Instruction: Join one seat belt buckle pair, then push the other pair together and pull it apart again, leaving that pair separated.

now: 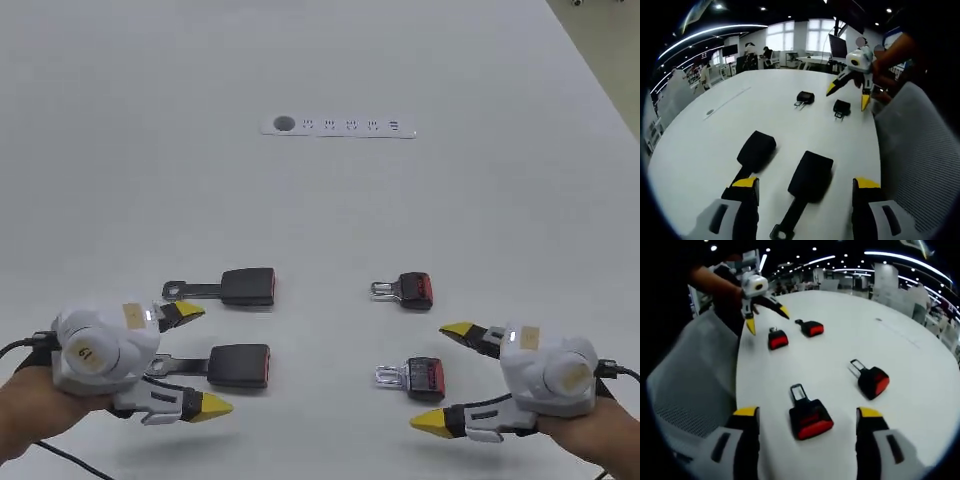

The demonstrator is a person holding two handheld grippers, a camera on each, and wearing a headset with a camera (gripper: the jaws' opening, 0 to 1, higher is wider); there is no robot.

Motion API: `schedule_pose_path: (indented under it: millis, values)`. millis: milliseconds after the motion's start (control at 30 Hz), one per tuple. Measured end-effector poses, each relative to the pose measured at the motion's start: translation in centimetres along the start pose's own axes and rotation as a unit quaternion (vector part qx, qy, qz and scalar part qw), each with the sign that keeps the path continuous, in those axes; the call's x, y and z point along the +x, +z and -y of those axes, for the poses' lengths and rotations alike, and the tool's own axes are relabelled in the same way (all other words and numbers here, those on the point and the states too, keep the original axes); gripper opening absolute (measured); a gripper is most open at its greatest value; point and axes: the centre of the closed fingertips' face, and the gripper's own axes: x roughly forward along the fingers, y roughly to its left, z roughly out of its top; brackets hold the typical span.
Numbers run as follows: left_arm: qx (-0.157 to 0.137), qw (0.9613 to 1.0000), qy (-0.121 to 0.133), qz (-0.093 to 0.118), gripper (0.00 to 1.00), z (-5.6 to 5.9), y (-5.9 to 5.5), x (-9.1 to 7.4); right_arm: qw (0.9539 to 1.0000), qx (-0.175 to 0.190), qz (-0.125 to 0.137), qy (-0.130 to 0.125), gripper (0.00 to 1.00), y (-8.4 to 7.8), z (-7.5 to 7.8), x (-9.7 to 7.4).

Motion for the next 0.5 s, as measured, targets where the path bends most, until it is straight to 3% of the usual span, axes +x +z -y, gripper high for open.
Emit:
schedule_pose_path:
  millis: [500]
  values:
    - [0.029,0.9978,-0.044,-0.04,0.67,0.5,-1.3,2.6,0.9989,-0.015,-0.024,0.036,0.74,-0.8,0.2,0.8]
